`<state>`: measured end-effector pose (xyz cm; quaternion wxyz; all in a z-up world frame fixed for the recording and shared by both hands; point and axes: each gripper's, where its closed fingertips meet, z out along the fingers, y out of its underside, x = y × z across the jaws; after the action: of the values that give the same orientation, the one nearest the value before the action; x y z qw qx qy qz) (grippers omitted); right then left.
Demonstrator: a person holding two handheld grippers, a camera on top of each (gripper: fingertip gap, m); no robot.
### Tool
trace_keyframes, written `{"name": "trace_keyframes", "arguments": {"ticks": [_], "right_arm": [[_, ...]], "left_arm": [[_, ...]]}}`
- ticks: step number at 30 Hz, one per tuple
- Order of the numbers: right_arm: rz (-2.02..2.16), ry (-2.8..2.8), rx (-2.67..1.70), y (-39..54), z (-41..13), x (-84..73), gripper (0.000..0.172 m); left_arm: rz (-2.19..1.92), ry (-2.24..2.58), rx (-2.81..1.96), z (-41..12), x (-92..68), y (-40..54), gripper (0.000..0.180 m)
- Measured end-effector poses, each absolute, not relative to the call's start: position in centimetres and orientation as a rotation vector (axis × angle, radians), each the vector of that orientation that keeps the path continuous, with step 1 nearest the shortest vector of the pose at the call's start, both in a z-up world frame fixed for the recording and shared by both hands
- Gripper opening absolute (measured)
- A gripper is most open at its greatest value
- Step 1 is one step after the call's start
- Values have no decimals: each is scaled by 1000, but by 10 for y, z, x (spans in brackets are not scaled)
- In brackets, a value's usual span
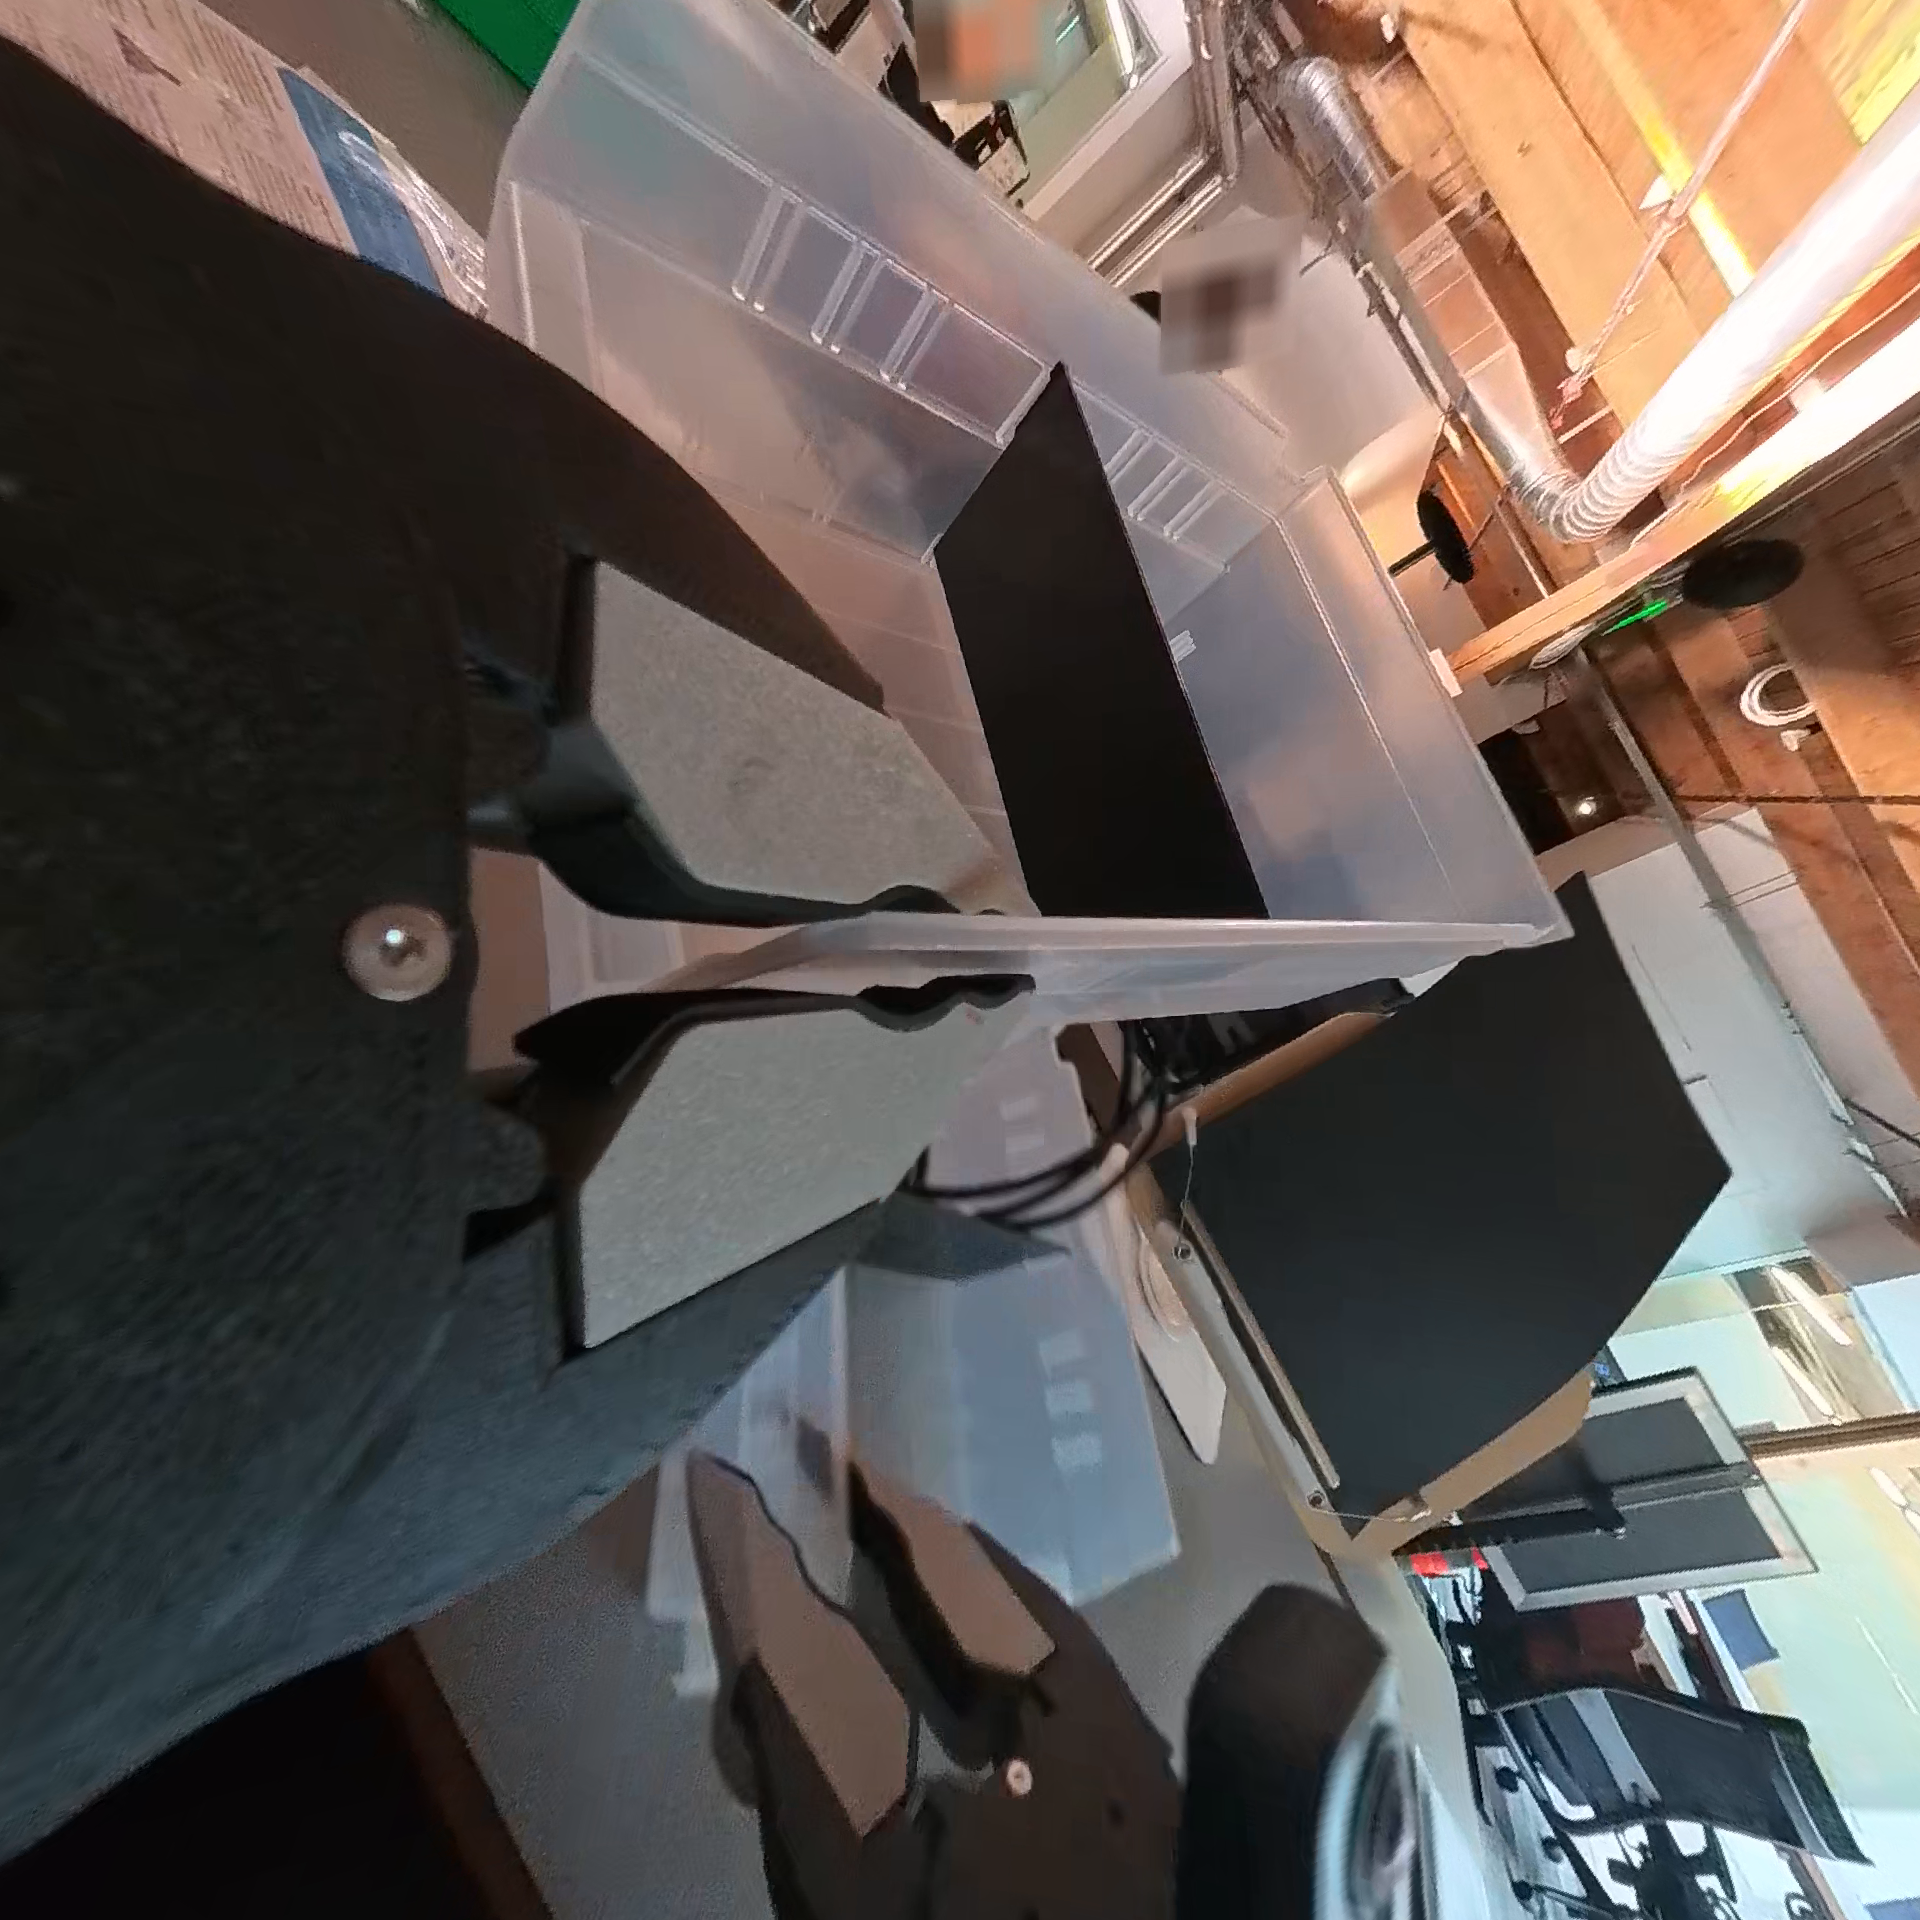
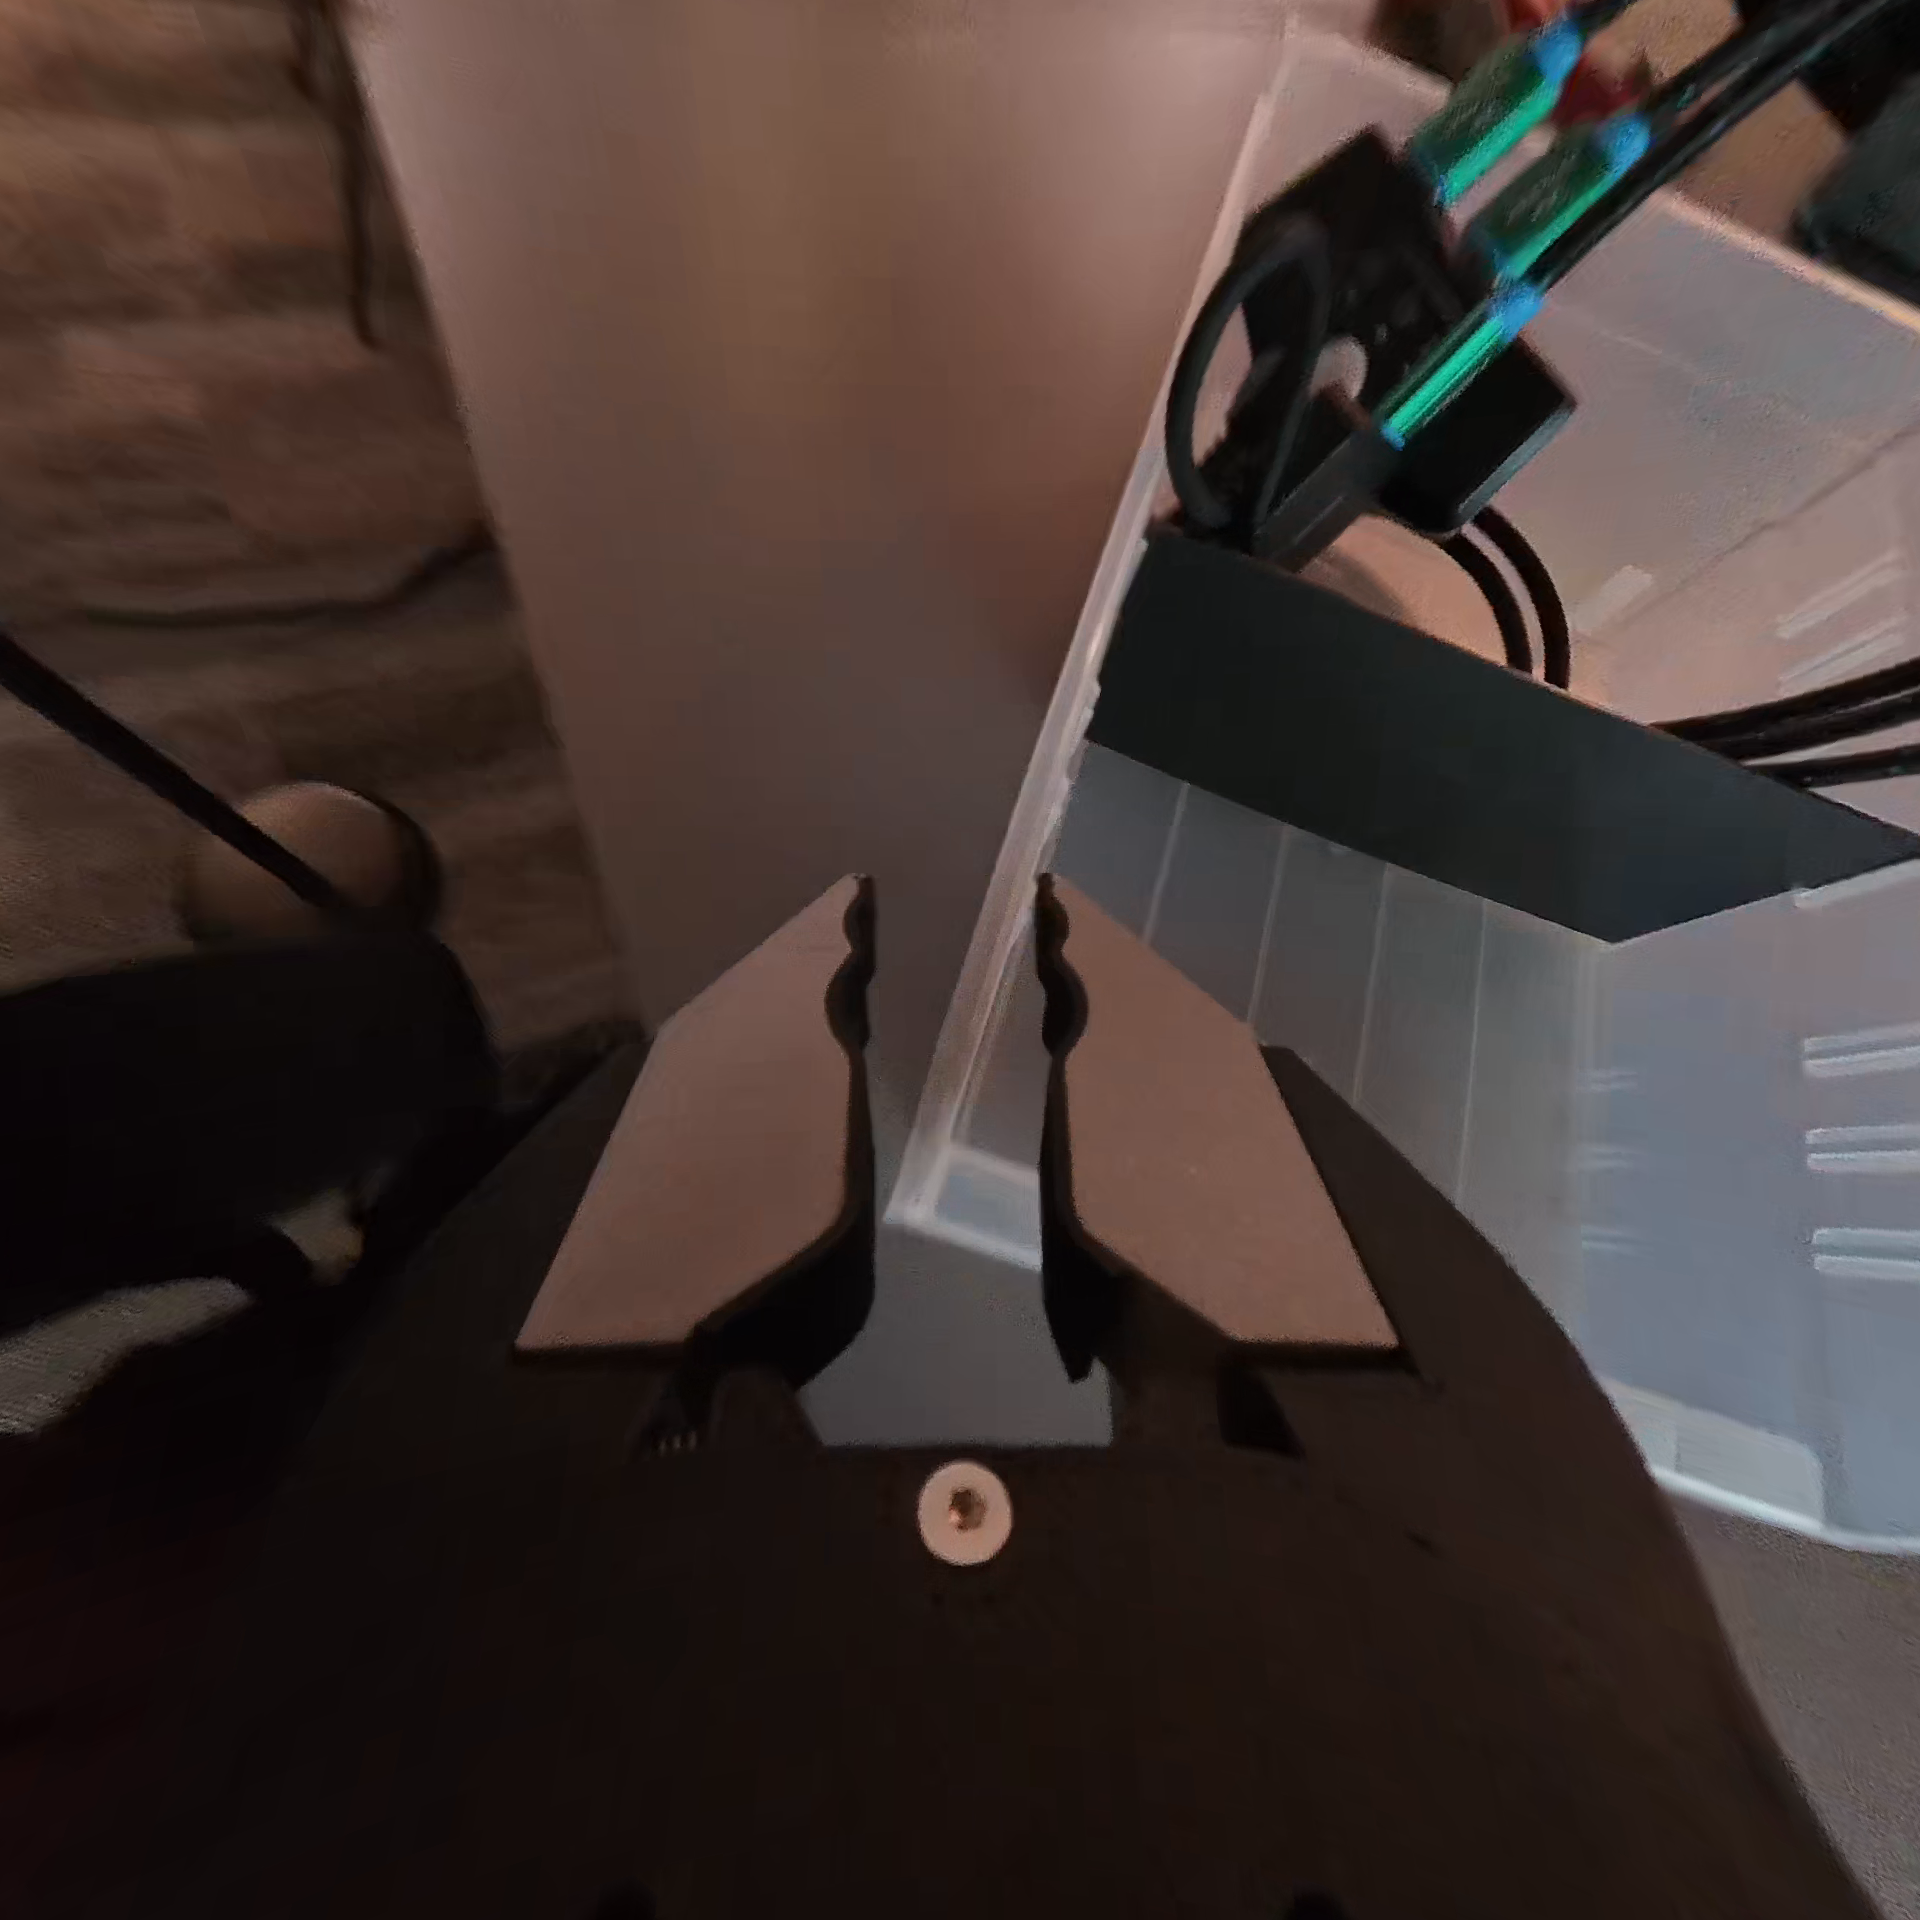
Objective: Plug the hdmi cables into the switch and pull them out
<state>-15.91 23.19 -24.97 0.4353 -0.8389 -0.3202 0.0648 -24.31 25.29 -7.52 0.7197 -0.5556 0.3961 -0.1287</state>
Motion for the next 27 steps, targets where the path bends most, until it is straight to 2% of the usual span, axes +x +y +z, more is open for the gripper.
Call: {"name": "trace_keyframes", "arguments": {"ticks": [3,9,13,17,21,27], "right_arm": [[292,-743,-1969,226,-207,-176,43],[367,-716,-1907,176,-166,-104,41],[339,-668,-1898,131,-143,-31,30],[109,-569,-1902,87,-124,47,29],[96,-511,-1913,47,-109,90,30],[115,-413,-1882,30,-99,129,30]], "left_arm": [[-300,866,-1217,-71,-246,253,2],[-333,982,-1167,-76,-212,234,2],[-425,1131,-1095,-79,-156,198,2],[-556,1275,-1020,-85,-86,153,2],[-641,1438,-961,-111,-12,109,2],[-750,1623,-1002,-181,75,69,2]]}}
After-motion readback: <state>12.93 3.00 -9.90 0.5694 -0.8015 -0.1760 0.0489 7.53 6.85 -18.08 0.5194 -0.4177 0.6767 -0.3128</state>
